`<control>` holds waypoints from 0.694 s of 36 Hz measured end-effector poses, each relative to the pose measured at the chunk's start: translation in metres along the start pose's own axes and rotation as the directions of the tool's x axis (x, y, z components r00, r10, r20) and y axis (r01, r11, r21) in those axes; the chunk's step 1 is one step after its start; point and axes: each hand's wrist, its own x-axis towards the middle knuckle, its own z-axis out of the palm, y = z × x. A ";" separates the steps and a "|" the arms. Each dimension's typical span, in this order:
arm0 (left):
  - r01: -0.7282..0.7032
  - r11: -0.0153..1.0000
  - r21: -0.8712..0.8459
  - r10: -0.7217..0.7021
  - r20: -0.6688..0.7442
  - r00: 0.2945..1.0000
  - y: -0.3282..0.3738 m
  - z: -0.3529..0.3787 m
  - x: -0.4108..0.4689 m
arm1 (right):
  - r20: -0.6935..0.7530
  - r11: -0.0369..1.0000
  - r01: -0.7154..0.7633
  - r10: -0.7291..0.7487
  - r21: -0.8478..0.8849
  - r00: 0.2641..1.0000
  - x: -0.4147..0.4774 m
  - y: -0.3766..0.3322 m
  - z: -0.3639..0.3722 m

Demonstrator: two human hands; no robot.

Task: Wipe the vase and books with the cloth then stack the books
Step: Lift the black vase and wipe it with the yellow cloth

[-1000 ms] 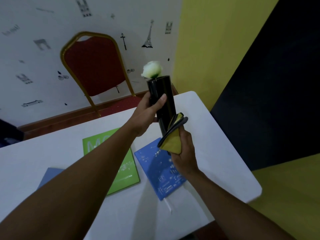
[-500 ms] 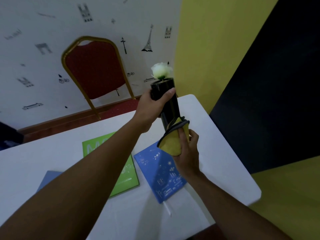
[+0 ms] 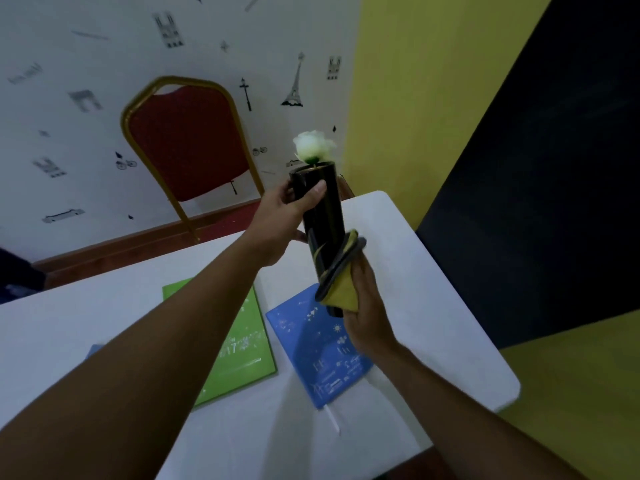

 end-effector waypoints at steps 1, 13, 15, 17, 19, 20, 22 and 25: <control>-0.001 1.000 0.005 0.001 -0.010 1.000 0.000 -0.002 0.000 | 0.025 1.000 -0.017 0.016 0.017 1.000 -0.008 0.004 0.000; 0.029 0.994 0.102 -0.032 0.033 0.999 -0.013 0.006 -0.007 | -0.104 0.993 -0.085 0.093 0.076 0.990 0.068 -0.046 -0.023; 0.027 0.997 0.075 -0.030 0.029 0.999 -0.009 0.007 -0.007 | -0.111 0.996 -0.084 0.088 0.037 0.990 0.056 -0.040 -0.016; 0.018 0.998 0.054 -0.020 0.025 0.999 -0.005 0.006 -0.007 | -0.094 0.998 -0.065 0.067 0.022 0.993 0.034 -0.027 -0.006; 0.010 1.000 0.021 -0.011 0.013 1.000 -0.002 0.003 -0.005 | -0.064 0.997 -0.076 0.078 0.022 0.995 0.011 -0.015 0.001; 0.007 1.000 0.007 -0.007 0.008 1.000 -0.001 0.002 -0.004 | -0.059 0.996 -0.089 0.091 0.022 0.994 0.002 -0.010 0.003; -0.004 1.000 0.003 0.003 0.008 1.000 -0.003 0.001 -0.003 | -0.069 0.994 -0.110 0.111 0.027 0.991 -0.008 -0.005 0.004; -0.002 1.000 -0.006 0.002 0.014 1.000 -0.010 0.004 -0.001 | -0.099 0.992 -0.124 0.126 0.025 0.987 -0.010 -0.006 0.003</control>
